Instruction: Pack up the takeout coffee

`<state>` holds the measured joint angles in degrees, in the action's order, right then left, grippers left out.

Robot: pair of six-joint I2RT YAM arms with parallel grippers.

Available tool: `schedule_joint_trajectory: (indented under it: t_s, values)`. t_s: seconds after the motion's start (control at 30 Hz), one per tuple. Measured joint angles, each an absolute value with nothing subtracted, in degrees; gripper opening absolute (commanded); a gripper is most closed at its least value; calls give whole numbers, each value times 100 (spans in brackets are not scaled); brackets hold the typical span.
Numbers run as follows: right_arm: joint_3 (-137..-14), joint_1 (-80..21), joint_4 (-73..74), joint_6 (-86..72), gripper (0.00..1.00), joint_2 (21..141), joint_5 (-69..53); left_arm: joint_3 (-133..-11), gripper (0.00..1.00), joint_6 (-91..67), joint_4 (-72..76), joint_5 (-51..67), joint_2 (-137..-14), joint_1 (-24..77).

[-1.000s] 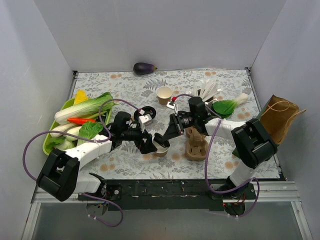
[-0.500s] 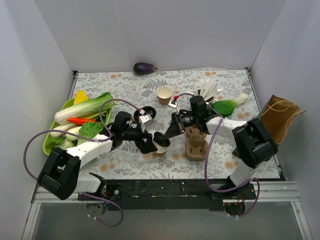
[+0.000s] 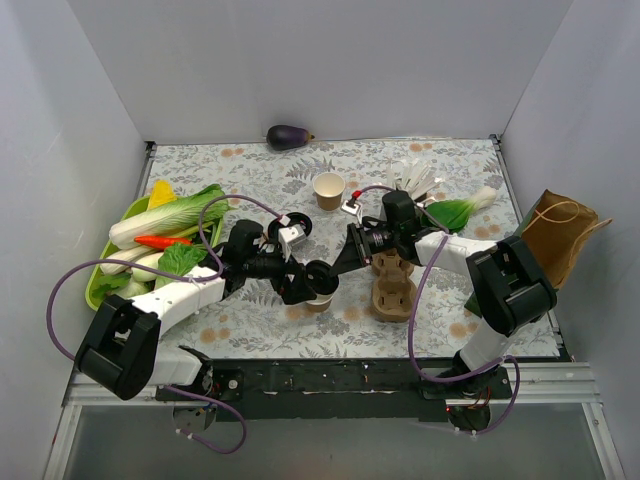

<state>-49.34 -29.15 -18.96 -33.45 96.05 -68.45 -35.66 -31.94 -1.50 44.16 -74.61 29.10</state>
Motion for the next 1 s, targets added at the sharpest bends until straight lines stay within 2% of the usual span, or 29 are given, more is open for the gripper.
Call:
schedule_joint_trajectory:
  t_s: [1.0]
  values:
    - [-5168,-2888,-659,-2252,36,9701,-6130,-3844,97,-3649,49,4493,-7459,2910]
